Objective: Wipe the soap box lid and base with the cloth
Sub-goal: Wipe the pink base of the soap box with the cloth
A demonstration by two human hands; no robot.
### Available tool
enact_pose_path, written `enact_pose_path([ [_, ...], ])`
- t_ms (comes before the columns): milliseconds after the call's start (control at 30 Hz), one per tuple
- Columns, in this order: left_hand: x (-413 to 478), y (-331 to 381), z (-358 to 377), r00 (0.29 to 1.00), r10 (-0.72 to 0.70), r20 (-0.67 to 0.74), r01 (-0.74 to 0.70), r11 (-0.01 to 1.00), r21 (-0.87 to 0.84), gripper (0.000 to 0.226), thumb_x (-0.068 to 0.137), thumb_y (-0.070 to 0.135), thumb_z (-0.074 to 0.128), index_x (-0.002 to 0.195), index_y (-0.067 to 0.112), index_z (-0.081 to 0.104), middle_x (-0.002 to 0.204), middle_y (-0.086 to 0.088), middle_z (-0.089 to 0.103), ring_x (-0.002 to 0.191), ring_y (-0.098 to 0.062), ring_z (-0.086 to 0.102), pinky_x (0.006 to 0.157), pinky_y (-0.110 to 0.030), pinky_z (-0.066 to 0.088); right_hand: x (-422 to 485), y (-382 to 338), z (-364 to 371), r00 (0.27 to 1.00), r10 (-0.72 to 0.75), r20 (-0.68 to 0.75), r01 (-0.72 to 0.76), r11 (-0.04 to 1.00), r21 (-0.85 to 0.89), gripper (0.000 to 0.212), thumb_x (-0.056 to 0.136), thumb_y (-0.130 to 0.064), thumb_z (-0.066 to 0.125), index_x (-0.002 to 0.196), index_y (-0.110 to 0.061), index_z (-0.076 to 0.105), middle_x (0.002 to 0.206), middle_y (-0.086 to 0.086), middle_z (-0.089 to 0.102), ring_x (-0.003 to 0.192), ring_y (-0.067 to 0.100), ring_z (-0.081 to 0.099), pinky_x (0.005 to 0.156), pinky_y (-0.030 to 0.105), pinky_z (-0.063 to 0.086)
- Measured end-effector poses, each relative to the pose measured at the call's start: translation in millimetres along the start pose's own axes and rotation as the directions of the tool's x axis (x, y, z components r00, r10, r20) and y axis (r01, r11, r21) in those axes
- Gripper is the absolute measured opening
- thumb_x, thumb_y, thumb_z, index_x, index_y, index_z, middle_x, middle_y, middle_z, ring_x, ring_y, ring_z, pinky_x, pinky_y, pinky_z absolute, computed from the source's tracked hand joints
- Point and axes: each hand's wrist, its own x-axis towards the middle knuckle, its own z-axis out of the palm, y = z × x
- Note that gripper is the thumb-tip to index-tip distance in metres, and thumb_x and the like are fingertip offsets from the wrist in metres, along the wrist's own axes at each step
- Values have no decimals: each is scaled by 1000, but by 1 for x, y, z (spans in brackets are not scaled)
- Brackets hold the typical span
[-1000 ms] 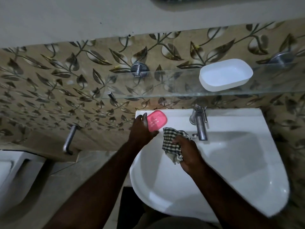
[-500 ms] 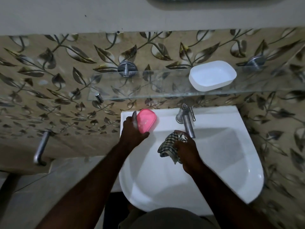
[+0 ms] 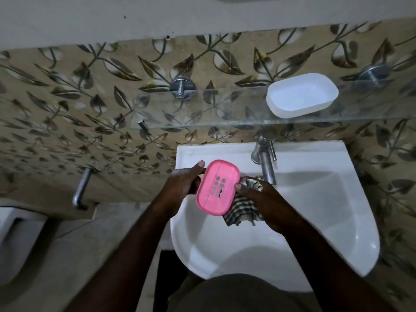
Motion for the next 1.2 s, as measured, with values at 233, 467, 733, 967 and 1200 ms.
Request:
enact_pose_path([
  [233, -12, -33, 34, 963, -258, 79, 266, 856, -443, 59, 80, 49, 59, 115, 3, 64, 105, -22, 69, 92, -35, 66, 87, -43, 51, -2, 11, -7, 1000, 30, -10, -30, 999, -26, 32, 93, -19, 65, 102, 11, 59, 94, 38, 63, 73, 37, 65, 69, 47, 53],
  [467, -35, -49, 58, 940, -120, 321, 312, 689, -655, 80, 90, 69, 29, 123, 5, 62, 103, -16, 63, 95, -25, 60, 89, -38, 44, -16, -1, -10, 983, -158, -88, 47, 695, -717, 16, 87, -48, 59, 93, -34, 64, 83, -7, 69, 77, 16, 66, 73, 31, 54],
  [733, -41, -60, 47, 925, -36, 379, 318, 620, -718, 80, 87, 70, 32, 138, 12, 50, 145, -17, 45, 135, -38, 39, 102, -67, 33, -36, -30, -24, 989, -137, -49, 114, 938, -327, 13, 85, -9, 73, 98, -5, 69, 82, 16, 73, 67, 28, 68, 57, 33, 57],
  [967, -33, -47, 39, 936, -36, 351, 298, 610, -734, 63, 93, 62, 32, 148, 30, 33, 145, -22, 44, 128, -40, 48, 96, -55, 45, -50, -56, -28, 982, -141, -125, 149, 987, 56, 32, 76, 11, 67, 108, 11, 62, 95, 31, 66, 78, 42, 65, 64, 49, 59],
  [1200, -33, -35, 56, 949, -25, 315, 263, 615, -744, 63, 92, 59, 40, 131, 13, 59, 133, -22, 56, 119, -38, 54, 111, -54, 32, -39, -44, 35, 984, -122, -126, 122, 993, -8, 30, 81, 16, 62, 107, 2, 65, 98, 24, 73, 91, 43, 70, 77, 52, 59],
])
